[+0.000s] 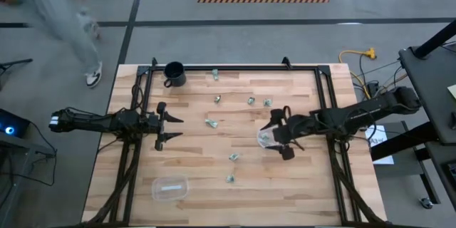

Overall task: Pick and place Stevia / Truvia into bins
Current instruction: Put the white stevia packet into the right transparent container

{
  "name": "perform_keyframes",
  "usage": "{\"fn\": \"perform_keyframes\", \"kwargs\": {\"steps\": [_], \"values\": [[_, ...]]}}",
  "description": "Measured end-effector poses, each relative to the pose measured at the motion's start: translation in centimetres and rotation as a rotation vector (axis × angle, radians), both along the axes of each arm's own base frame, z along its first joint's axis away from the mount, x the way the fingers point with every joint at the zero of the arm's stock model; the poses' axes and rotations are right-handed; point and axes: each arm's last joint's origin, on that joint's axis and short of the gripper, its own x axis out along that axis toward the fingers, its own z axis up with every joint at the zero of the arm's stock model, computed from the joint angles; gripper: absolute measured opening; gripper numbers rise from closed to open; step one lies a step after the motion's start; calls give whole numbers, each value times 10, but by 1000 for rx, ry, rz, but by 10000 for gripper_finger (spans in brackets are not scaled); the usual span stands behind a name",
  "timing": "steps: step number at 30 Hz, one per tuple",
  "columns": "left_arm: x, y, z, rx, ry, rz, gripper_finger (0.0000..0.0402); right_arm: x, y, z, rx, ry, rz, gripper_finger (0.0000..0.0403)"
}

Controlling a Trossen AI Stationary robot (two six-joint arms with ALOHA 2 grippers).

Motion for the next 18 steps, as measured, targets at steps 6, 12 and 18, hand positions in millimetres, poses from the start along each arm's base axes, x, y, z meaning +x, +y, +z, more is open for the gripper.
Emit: {"fn": "perform_keyframes", "kwargs": {"steps": [6,12,18], "values": [[0,0,0,0,1,0,212,30,6,-8,-92,173,65,327],[0,0,0,0,1,0,212,64,15,-14,-141,269,144,327],[0,0,0,0,0,0,212,93,21,-18,-209,315,214,327]]}}
